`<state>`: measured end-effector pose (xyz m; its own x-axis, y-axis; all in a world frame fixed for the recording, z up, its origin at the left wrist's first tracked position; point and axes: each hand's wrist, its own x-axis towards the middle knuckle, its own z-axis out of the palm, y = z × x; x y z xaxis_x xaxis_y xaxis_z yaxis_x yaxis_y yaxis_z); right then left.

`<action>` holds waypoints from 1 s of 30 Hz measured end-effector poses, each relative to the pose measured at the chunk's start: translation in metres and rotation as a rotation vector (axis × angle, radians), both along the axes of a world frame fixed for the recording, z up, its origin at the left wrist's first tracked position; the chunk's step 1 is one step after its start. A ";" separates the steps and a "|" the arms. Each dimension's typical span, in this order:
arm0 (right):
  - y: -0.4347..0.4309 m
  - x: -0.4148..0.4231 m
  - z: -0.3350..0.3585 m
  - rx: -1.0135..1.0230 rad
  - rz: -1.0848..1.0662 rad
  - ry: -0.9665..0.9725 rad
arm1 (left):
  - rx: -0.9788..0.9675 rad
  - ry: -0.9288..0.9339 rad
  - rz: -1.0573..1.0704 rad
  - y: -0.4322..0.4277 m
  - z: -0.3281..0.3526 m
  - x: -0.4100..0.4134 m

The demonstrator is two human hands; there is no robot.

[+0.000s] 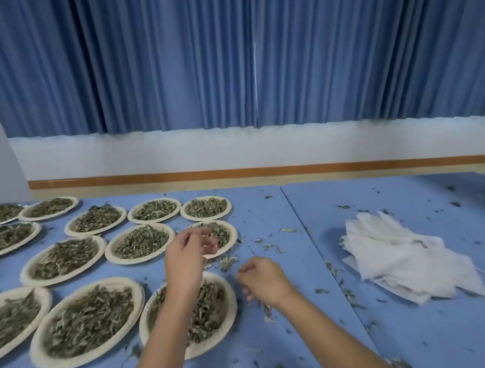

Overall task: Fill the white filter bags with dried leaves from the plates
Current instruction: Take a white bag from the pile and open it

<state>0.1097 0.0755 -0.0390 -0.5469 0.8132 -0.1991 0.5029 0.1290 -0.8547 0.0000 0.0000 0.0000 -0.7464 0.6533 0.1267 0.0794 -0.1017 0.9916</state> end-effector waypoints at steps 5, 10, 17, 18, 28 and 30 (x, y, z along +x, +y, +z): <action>0.006 -0.027 -0.016 0.045 0.092 -0.208 | -0.012 0.000 0.013 0.016 -0.017 -0.015; 0.009 -0.032 -0.022 0.108 0.100 -0.196 | -0.016 -0.009 -0.013 0.019 -0.020 -0.015; 0.054 0.018 -0.009 0.111 -0.084 -0.117 | 0.052 -0.047 -0.025 0.020 -0.014 -0.011; 0.063 0.027 -0.007 0.114 -0.125 -0.113 | 0.039 -0.047 -0.035 0.021 -0.015 -0.010; 0.099 0.071 -0.026 0.178 -0.276 -0.174 | -0.051 -0.038 -0.149 0.043 -0.030 0.027; 0.099 0.073 -0.027 0.244 -0.268 -0.212 | -0.062 -0.022 -0.169 0.050 -0.031 0.036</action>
<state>0.1830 0.1745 -0.0659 -0.2772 0.9584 -0.0684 0.7075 0.1555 -0.6894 0.0359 0.0497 -0.0308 -0.6277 0.7756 0.0669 0.0447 -0.0499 0.9978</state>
